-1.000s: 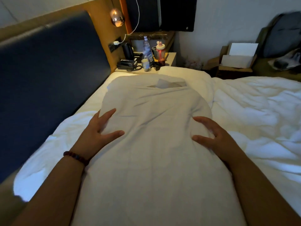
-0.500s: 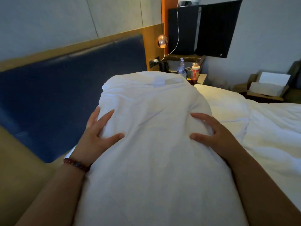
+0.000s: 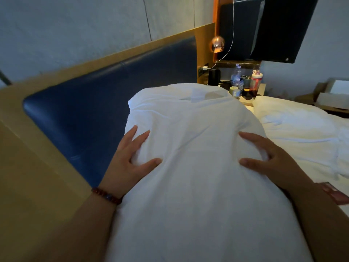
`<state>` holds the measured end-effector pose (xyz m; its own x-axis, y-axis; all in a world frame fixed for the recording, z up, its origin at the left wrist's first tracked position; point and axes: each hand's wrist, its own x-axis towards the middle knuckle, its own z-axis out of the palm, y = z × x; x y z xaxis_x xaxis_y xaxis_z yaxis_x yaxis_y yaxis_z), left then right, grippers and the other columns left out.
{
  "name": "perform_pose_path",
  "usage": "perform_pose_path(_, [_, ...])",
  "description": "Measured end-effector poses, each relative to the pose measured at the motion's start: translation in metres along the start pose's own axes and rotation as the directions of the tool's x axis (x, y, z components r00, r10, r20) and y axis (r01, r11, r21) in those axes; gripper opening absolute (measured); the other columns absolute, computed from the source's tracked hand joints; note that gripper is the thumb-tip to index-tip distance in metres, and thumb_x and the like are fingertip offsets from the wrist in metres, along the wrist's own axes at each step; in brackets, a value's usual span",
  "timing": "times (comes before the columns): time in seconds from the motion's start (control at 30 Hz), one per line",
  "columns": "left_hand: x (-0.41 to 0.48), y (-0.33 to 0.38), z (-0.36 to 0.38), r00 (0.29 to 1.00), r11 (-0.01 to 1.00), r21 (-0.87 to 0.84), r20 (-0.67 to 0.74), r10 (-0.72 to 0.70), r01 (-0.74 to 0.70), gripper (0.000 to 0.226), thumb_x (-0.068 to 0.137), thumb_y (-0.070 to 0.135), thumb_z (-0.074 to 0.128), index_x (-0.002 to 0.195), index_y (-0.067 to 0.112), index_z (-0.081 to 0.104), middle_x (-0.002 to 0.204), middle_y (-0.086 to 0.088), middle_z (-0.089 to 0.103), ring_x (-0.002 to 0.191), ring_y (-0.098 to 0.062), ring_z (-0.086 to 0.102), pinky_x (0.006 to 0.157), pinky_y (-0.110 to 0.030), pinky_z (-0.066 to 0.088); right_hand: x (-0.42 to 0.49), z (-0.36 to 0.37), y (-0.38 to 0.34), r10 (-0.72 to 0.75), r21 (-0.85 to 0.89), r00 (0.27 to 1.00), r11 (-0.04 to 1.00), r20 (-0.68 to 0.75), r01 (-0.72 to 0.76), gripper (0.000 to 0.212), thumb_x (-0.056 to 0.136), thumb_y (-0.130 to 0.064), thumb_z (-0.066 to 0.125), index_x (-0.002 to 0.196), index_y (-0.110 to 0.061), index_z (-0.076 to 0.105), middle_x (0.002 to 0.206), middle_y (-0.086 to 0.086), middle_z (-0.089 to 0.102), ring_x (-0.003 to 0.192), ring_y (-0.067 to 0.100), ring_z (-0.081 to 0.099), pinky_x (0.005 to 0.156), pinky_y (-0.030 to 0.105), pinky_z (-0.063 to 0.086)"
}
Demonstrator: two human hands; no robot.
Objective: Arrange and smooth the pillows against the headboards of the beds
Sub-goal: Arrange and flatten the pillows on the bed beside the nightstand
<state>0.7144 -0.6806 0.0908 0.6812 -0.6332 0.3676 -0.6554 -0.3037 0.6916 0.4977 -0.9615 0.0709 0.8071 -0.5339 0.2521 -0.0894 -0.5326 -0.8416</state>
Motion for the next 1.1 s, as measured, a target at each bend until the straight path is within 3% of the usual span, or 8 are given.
perform_pose_path(0.1, [0.022,-0.008,0.008,0.999,0.999,-0.008,-0.024,0.031,-0.031,0.076,0.063,0.068,0.074,0.131,0.048,0.046,0.155,0.018,0.024,0.135,0.017,0.017,0.095,0.008,0.016,0.023,0.004,0.005,-0.021,-0.016,1.0,1.0,-0.004,0.021,0.069,0.058,-0.053,0.077,0.124,-0.053,0.054,0.134,-0.017,0.052,0.121,0.002,0.046,0.098,0.023,0.033])
perform_pose_path(0.2, [0.052,-0.016,0.011,0.998,0.998,0.013,-0.029,0.057,-0.056,0.079,0.061,0.061,0.069,0.134,0.04,0.049,0.155,0.018,0.024,0.138,0.01,0.018,0.096,0.006,0.016,0.05,0.01,0.012,-0.046,-0.005,0.999,0.999,0.0,0.046,0.072,0.053,-0.062,0.073,0.122,-0.054,0.053,0.131,-0.022,0.052,0.114,-0.014,0.047,0.092,0.003,0.032])
perform_pose_path(0.27, [0.072,-0.024,0.011,0.997,0.997,0.016,-0.019,0.078,-0.077,0.078,0.061,0.06,0.068,0.134,0.04,0.05,0.154,0.02,0.023,0.138,0.011,0.018,0.097,0.005,0.016,0.067,0.016,0.014,-0.043,-0.002,0.999,0.999,-0.016,0.043,0.071,0.052,-0.063,0.072,0.12,-0.054,0.054,0.13,-0.025,0.052,0.114,-0.022,0.043,0.088,-0.005,0.03])
perform_pose_path(0.5, [0.152,-0.079,0.022,0.981,0.984,-0.041,0.087,0.175,-0.172,0.078,0.062,0.058,0.075,0.133,0.039,0.05,0.154,0.017,0.025,0.131,0.023,0.015,0.097,0.007,0.015,0.12,0.041,0.022,0.018,-0.075,0.992,0.997,-0.121,-0.027,0.068,0.056,-0.055,0.077,0.118,-0.055,0.052,0.122,-0.038,0.045,0.107,-0.031,0.039,0.082,-0.009,0.027])
perform_pose_path(0.7, [0.259,-0.134,0.034,0.913,0.939,-0.147,0.229,0.338,-0.31,0.077,0.061,0.06,0.076,0.13,0.038,0.051,0.153,0.008,0.03,0.136,0.014,0.022,0.105,0.0,0.016,0.158,0.077,0.025,0.174,-0.085,0.93,0.974,-0.325,-0.212,0.07,0.053,-0.061,0.075,0.12,-0.056,0.054,0.123,-0.033,0.049,0.105,-0.02,0.046,0.086,-0.002,0.031])
perform_pose_path(0.8, [0.31,-0.145,0.048,0.863,0.903,-0.214,0.277,0.422,-0.373,0.072,0.065,0.049,0.081,0.129,0.032,0.055,0.153,0.002,0.032,0.134,0.01,0.025,0.105,0.0,0.016,0.173,0.095,0.032,0.229,-0.082,0.876,0.954,-0.425,-0.289,0.07,0.063,-0.042,0.085,0.125,-0.048,0.053,0.127,-0.021,0.05,0.111,-0.011,0.042,0.092,0.003,0.033])
perform_pose_path(0.9, [0.351,-0.148,0.064,0.837,0.881,-0.27,0.296,0.46,-0.388,0.07,0.063,0.045,0.079,0.128,0.027,0.058,0.152,0.0,0.033,0.137,-0.004,0.028,0.104,0.001,0.017,0.191,0.106,0.039,0.265,-0.061,0.814,0.937,-0.518,-0.344,0.068,0.072,-0.026,0.084,0.129,-0.044,0.052,0.133,-0.014,0.048,0.119,-0.003,0.041,0.104,0.022,0.034])
perform_pose_path(1.1, [0.409,-0.145,0.092,0.816,0.843,-0.322,0.259,0.516,-0.431,0.067,0.061,0.044,0.075,0.124,0.031,0.055,0.146,0.008,0.033,0.138,-0.007,0.029,0.105,-0.006,0.021,0.234,0.084,0.04,0.282,-0.068,0.78,0.922,-0.559,-0.381,0.067,0.075,-0.033,0.081,0.127,-0.056,0.046,0.135,-0.009,0.045,0.122,0.004,0.041,0.098,0.021,0.031])
